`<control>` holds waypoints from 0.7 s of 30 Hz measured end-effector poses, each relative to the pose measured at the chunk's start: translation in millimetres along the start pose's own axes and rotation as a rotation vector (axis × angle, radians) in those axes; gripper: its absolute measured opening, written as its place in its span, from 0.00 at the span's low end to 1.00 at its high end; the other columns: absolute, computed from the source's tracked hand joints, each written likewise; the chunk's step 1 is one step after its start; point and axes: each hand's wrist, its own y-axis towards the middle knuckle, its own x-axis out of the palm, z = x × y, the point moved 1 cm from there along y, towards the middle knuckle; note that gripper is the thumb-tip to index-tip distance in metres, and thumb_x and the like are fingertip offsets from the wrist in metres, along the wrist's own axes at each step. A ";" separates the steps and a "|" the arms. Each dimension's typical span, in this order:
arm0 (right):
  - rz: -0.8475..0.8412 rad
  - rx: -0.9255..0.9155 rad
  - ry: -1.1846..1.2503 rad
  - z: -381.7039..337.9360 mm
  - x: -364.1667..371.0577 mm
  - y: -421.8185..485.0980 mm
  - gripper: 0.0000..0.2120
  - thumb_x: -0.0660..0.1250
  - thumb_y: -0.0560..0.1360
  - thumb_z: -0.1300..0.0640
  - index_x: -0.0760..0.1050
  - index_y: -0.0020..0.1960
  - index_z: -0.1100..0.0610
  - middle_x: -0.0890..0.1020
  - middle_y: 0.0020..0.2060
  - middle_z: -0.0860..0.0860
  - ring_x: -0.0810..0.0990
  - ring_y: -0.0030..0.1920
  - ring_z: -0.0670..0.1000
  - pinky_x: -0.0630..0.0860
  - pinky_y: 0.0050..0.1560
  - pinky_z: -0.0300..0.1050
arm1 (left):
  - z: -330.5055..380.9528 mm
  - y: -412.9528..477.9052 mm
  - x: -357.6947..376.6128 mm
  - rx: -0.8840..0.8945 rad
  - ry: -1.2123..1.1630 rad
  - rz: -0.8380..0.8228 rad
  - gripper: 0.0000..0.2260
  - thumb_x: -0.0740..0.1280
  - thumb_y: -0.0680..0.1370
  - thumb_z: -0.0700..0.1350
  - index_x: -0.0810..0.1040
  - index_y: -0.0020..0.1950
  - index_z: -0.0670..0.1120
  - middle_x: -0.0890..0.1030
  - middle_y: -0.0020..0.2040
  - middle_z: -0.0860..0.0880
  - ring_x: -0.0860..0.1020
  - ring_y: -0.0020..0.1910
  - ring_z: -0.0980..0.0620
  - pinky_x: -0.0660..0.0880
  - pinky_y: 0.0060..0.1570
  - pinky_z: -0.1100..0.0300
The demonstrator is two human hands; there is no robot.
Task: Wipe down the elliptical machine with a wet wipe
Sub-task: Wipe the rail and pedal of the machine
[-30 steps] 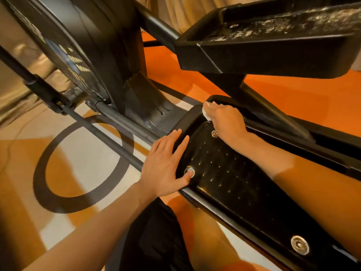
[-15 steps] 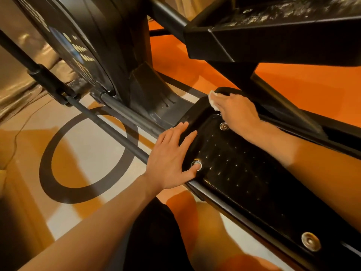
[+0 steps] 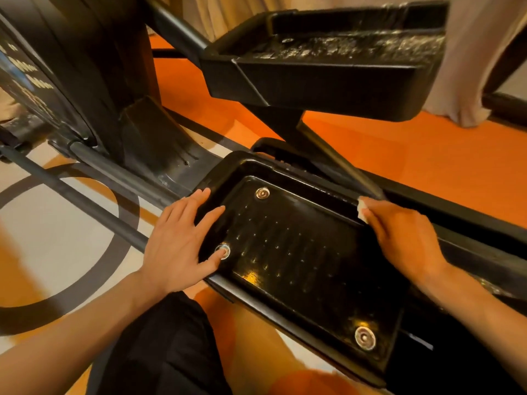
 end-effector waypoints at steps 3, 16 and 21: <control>0.033 -0.124 -0.070 -37.6 21.3 35.0 0.09 0.63 0.84 0.60 0.77 0.63 0.57 0.84 0.44 0.58 0.83 0.38 0.63 0.80 0.34 0.57 | 0.0 0.3 -1.0 -0.014 -0.006 -0.011 0.36 0.53 0.79 0.67 0.75 0.75 0.44 0.69 0.78 0.38 0.69 0.75 0.37 0.68 0.69 0.40; -0.022 -0.578 0.119 -199.1 110.8 148.2 0.18 0.64 0.83 0.62 0.75 0.72 0.55 0.77 0.71 0.51 0.66 0.78 0.51 0.51 0.78 0.50 | 0.1 -0.8 -2.3 -0.046 -0.078 0.040 0.39 0.48 0.80 0.70 0.69 0.79 0.45 0.67 0.79 0.40 0.68 0.77 0.40 0.65 0.73 0.43; 0.141 -0.581 0.004 -186.1 104.4 127.2 0.25 0.61 0.82 0.61 0.68 0.78 0.52 0.74 0.74 0.50 0.64 0.79 0.50 0.50 0.79 0.56 | 0.0 -2.0 -1.5 -0.038 -0.093 0.079 0.40 0.45 0.80 0.71 0.69 0.78 0.44 0.67 0.79 0.38 0.67 0.77 0.39 0.63 0.74 0.43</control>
